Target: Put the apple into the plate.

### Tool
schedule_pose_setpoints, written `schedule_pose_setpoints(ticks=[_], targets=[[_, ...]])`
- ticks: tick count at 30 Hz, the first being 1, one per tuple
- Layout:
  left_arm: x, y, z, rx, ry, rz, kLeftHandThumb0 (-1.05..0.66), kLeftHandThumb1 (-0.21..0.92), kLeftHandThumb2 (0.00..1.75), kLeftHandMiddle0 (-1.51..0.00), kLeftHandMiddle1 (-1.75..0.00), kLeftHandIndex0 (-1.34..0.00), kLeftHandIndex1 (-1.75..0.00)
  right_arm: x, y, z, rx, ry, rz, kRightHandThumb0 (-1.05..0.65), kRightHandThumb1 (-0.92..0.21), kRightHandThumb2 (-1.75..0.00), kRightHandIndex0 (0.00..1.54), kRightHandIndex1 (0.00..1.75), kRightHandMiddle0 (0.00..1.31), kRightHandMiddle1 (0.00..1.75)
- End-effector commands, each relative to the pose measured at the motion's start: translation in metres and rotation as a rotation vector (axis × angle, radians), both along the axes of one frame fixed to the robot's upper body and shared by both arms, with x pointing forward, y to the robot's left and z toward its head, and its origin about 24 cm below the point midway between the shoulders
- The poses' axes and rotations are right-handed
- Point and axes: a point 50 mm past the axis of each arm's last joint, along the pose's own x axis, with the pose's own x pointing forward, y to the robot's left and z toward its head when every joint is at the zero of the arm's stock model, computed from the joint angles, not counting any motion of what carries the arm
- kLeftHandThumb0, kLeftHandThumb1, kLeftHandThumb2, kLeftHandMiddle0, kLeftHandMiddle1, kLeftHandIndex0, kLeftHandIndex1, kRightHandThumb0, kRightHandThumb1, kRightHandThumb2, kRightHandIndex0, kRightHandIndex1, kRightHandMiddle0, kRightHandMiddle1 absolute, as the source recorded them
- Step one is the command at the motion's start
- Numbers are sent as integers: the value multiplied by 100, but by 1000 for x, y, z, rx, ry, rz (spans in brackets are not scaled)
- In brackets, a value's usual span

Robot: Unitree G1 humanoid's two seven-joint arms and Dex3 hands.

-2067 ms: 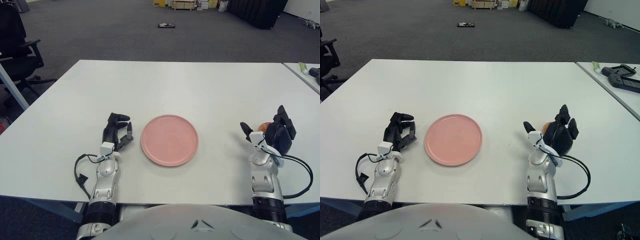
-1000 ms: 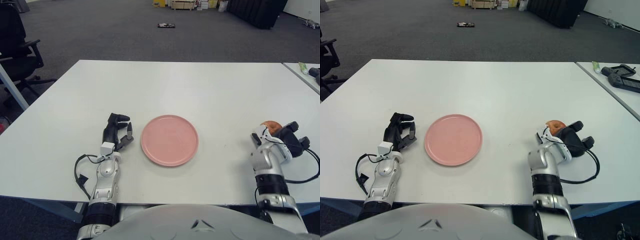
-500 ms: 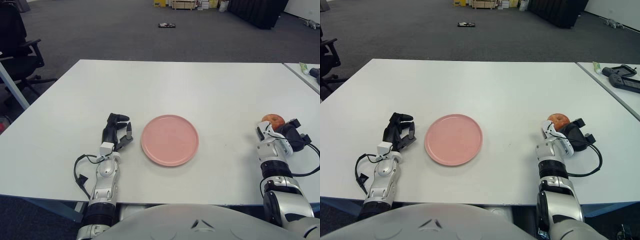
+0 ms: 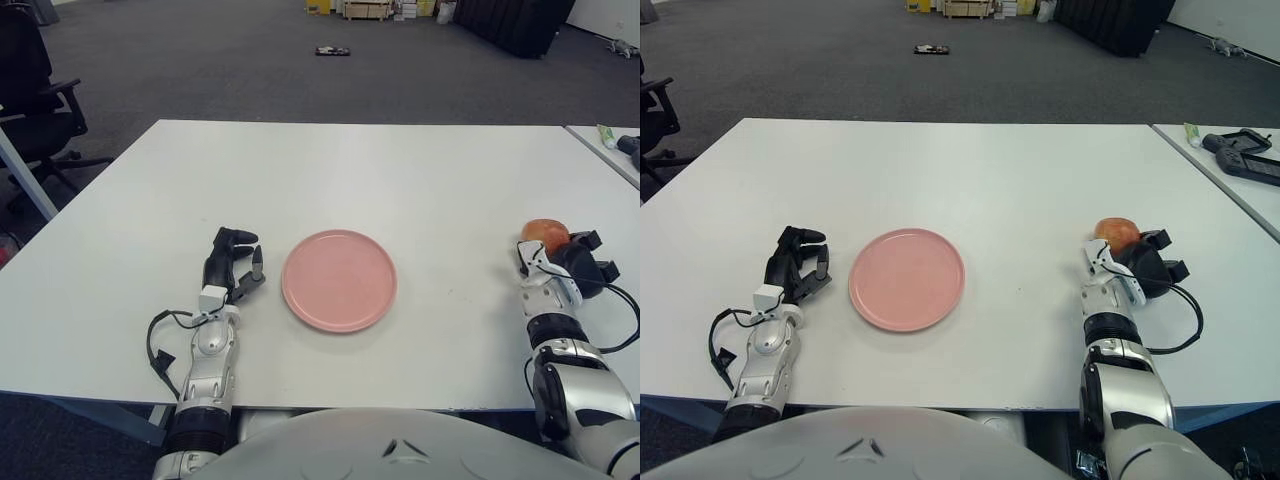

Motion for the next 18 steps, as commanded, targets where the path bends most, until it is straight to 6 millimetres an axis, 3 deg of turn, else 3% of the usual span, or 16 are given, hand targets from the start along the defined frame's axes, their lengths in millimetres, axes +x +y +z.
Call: schedule_pose_setpoints(ticks=[1,2,5,17,18], targets=[[0,2,1,16,0,9,-39,64,91,-61,-160,-36,-175,-10,8,-17,50,37,-4,-56,-36,-114,25,174,13,174],[0,2,1,16,0,9,-39,64,91,-62,-160,-36,-175,-10,8,-18,48,29,-4,-51,-43,-109,27,174,24,174],[0,3,1,13,-1,7,-39,64,92,-62,-160,-37,-175,-10,9,-18,45,9,-3,-45,-50,-105,31,175,37,175],[-1,3,1,24,3,8,-39,63,93,-63,-161,-38,-175,-11,8,-17,56,-50,-13,-44,-46,-113,34,175,49,175],[-1,3,1,25,4,8,-39,63,93,-63,-161,-38,-175,-11,8,-17,56,-54,-13,-35,-44,-114,38,169,50,175]])
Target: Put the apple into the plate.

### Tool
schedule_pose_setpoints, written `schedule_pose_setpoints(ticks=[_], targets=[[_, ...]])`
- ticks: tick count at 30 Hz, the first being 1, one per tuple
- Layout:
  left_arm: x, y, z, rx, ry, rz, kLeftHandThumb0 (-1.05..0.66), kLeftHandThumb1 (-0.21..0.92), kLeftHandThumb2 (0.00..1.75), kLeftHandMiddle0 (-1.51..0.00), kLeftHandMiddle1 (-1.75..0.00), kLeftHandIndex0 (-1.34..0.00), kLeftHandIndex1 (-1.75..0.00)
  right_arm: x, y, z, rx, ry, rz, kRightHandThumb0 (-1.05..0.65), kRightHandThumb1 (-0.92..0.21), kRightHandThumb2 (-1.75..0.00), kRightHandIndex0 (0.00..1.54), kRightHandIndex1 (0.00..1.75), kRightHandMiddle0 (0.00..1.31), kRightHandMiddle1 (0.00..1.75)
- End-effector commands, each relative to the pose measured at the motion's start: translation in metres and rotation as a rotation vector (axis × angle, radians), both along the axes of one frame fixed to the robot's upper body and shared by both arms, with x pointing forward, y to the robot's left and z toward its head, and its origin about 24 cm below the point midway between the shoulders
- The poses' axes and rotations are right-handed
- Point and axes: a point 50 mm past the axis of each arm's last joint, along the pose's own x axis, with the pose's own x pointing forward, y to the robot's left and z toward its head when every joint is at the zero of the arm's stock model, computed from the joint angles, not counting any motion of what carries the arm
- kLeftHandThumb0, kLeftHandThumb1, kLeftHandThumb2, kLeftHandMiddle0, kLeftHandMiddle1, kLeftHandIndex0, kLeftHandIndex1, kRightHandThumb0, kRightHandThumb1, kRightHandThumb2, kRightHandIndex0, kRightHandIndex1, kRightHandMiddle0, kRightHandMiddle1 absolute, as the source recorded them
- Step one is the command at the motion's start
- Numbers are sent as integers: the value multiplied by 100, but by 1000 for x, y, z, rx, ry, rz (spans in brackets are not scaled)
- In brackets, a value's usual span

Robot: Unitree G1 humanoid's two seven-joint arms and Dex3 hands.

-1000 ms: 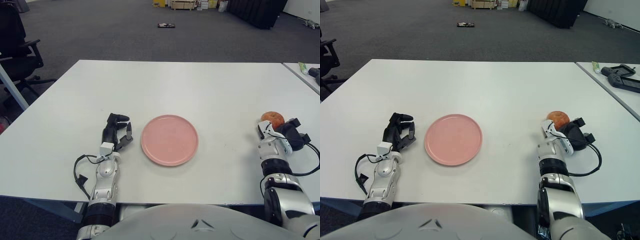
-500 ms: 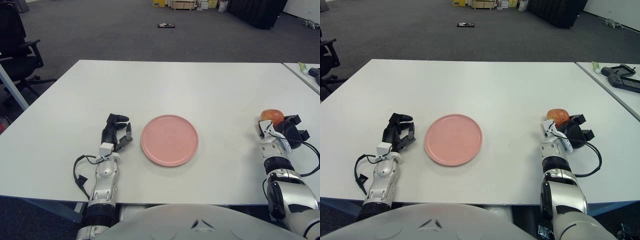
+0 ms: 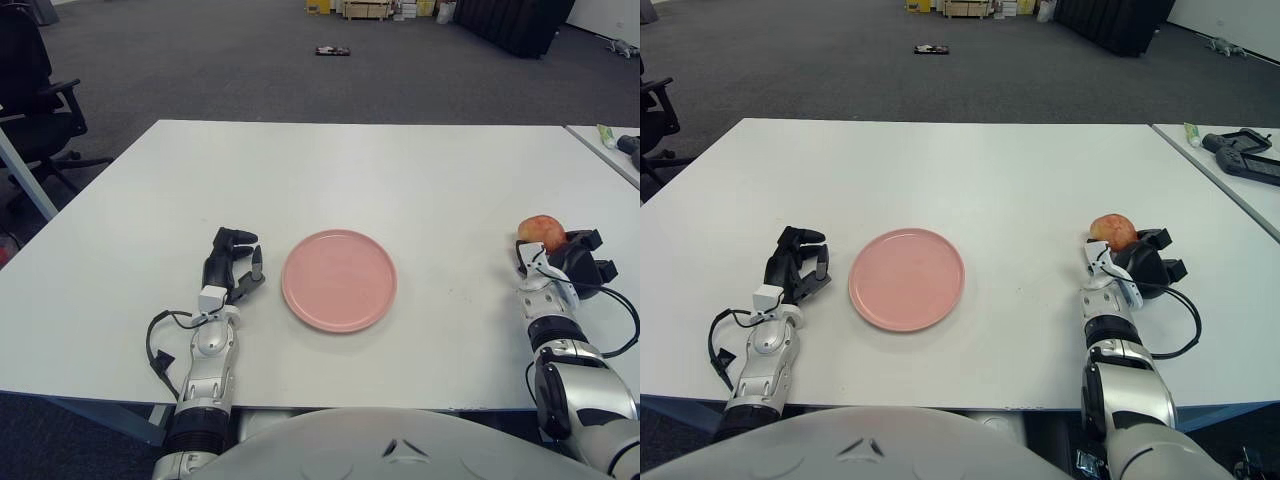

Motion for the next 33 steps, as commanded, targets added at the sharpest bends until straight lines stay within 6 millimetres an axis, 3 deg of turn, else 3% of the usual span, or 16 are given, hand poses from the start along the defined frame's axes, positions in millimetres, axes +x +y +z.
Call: schedule_pose_setpoints(ticks=[1,5,13,17,25,33], targets=[[-1,3,1,19,4,9,-39,63,93,-62,-161,-38,-175,-10,6,-15,46,39,-3,-23,-42,-114,44,162,50,175],[-1,3,0,23,6,10,-39,63,93,-62,-162,-37,-175,-10,6,-15,57,-2,-5,-5,-38,-116,53,149,53,175],[-1,3,0,21,6,9,-39,63,93,-63,-163,-37,-175,-11,9,-14,71,-79,-14,-1,-27,-127,70,140,56,175],[-1,3,0,14,5,12,-39,63,93,-61,-165,-38,-175,-11,10,-13,52,-96,-16,-1,-13,-145,82,150,56,175],[-1,4,0,17,10,14,-39,63,93,-60,-165,-37,-175,-15,7,-17,23,-84,6,-1,-3,-164,85,171,58,175],[-1,4,0,12,7,15,-39,65,91,-59,-163,-36,-175,-15,7,-18,52,-145,4,-1,5,-174,91,174,64,174]])
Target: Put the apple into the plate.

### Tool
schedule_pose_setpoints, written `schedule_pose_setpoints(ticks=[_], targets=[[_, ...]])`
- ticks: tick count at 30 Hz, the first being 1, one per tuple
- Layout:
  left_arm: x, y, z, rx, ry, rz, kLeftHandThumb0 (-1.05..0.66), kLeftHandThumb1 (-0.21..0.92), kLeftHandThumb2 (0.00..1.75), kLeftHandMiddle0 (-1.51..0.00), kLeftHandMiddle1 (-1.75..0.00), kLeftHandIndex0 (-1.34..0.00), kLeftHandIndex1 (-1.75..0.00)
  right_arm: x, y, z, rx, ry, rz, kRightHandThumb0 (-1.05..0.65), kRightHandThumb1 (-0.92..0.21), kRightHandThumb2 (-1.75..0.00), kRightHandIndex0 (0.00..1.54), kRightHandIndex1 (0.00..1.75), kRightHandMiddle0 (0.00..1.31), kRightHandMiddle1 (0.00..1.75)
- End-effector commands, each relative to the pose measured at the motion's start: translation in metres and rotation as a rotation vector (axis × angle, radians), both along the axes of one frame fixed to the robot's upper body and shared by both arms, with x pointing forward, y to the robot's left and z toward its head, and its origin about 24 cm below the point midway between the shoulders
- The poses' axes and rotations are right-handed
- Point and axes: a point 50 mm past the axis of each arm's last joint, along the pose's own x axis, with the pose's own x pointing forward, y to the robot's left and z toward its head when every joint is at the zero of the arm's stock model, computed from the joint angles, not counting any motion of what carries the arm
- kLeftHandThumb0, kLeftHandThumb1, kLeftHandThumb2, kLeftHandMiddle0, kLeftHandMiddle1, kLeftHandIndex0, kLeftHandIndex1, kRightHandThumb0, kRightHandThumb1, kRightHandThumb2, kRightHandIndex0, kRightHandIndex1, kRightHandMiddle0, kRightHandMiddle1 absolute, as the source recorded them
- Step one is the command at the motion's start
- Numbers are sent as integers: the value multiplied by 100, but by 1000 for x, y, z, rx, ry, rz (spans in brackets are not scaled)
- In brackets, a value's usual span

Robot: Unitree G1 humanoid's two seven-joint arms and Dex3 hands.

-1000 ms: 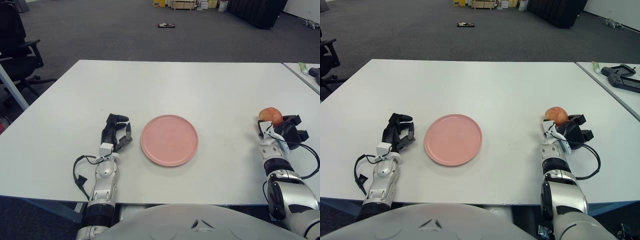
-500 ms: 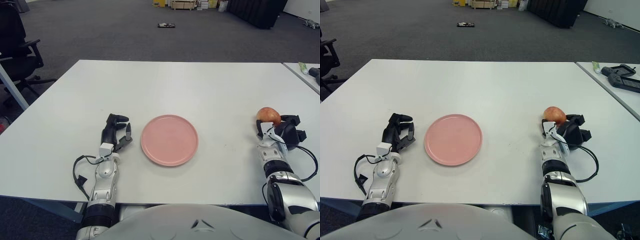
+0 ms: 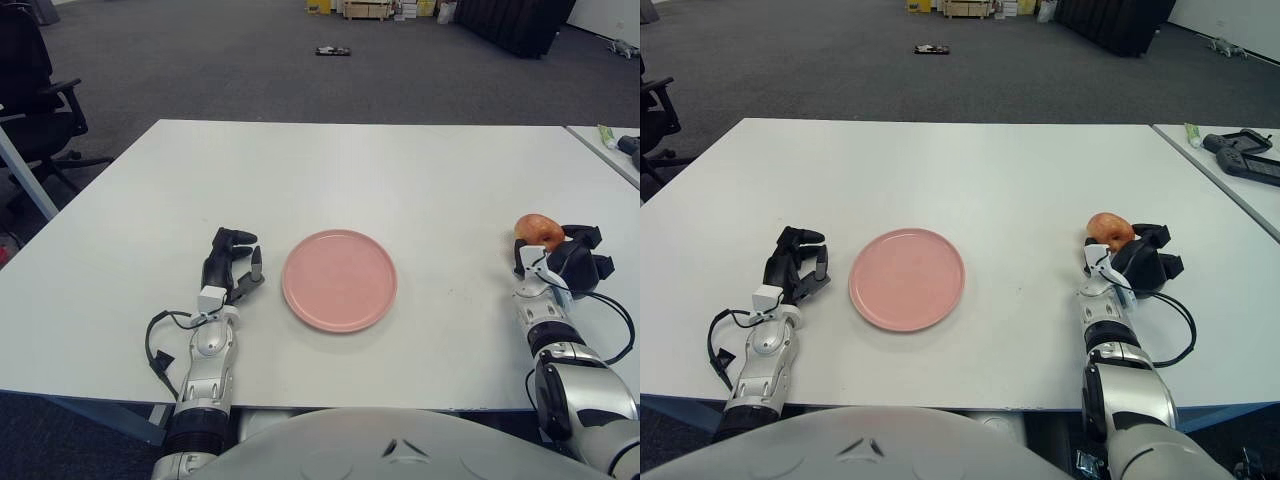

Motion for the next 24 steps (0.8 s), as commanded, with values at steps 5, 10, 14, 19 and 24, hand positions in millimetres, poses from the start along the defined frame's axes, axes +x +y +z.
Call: schedule_pose_setpoints(ticks=[5,10,14,19,24], targets=[[0,3,0,7,8,15,-39,65,91,-59,-163,-36,-175,-11,5,-14,69,4,-11,-1,5,-174,90,175,64,175],[1,3,0,10,10,11,-39,64,91,-60,-163,-36,-175,-10,5,-13,71,-28,-3,-1,5,-174,90,175,64,175],[1,3,0,11,7,11,-39,64,92,-60,-164,-37,-175,-10,6,-13,73,-47,2,-1,4,-173,89,175,63,175],[2,3,0,12,7,11,-39,63,93,-61,-163,-37,-175,-10,7,-11,74,-69,11,-1,4,-173,89,174,63,175],[2,3,0,13,5,12,-39,62,94,-62,-163,-38,-175,-7,10,-8,78,-114,31,-1,3,-172,89,173,63,175]])
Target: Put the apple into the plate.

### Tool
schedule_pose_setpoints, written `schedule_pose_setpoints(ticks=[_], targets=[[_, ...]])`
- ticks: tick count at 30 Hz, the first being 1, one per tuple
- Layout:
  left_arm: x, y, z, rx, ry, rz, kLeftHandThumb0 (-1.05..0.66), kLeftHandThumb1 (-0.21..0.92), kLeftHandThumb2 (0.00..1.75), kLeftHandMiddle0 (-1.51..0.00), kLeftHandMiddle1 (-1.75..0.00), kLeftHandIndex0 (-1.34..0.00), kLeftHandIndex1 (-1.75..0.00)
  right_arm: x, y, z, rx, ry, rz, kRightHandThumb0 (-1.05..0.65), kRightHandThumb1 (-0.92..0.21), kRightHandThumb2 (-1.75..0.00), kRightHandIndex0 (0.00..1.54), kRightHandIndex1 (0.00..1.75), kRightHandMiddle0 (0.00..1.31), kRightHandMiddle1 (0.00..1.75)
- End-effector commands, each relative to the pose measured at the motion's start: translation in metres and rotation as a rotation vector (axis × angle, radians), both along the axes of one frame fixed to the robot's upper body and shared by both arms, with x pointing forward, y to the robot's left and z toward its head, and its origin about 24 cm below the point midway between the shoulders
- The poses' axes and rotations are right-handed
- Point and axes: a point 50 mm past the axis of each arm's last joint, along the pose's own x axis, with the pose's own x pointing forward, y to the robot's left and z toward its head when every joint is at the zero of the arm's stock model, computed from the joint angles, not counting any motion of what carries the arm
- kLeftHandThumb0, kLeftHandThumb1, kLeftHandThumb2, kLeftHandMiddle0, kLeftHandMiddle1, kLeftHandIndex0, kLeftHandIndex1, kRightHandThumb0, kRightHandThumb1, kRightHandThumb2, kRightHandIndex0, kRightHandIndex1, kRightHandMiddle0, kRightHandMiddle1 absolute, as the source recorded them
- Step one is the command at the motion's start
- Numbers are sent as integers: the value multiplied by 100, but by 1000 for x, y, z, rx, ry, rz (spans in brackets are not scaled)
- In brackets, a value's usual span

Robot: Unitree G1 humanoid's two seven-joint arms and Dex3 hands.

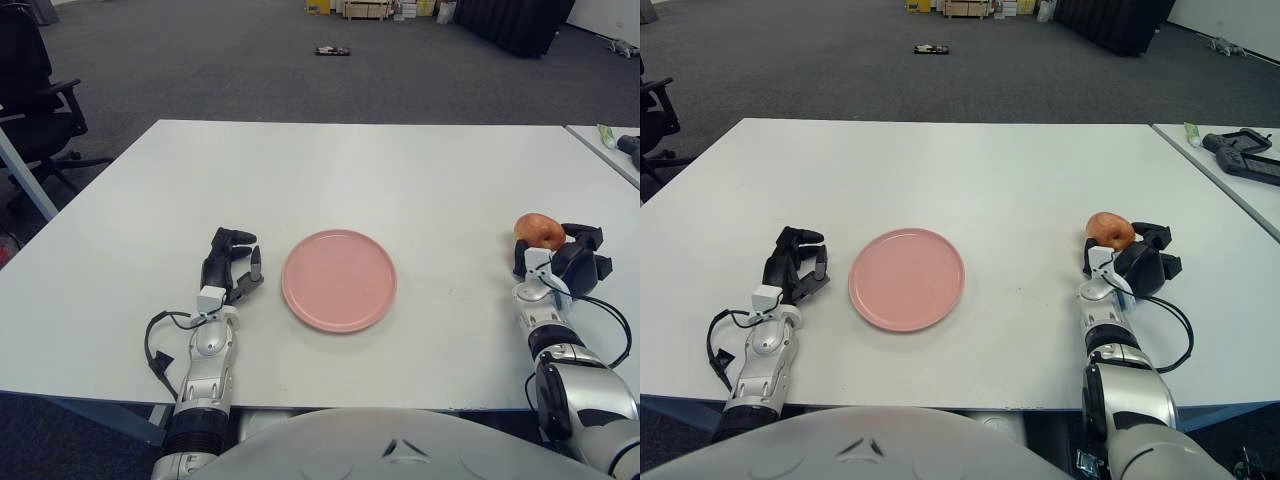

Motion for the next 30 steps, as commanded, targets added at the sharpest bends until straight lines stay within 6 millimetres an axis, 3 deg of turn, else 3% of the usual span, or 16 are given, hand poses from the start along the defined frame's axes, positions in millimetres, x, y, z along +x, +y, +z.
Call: schedule_pose_setpoints(ticks=[1,11,22,30], targets=[[2,2,0,12,3,9,-39,62,95,-62,-163,-38,-175,-5,8,-9,27,12,15,-1,3,-172,89,173,63,175],[3,1,1,18,-4,6,-40,61,96,-63,-164,-39,-175,-1,19,1,0,-77,66,-1,5,-174,90,174,64,175],[4,1,1,9,-5,4,-39,63,93,-61,-164,-37,-175,7,43,25,-63,-193,157,-1,5,-175,90,174,65,175],[5,0,0,7,2,3,-39,64,92,-61,-165,-37,-175,12,74,46,-89,-277,279,-1,6,-175,90,175,66,174]])
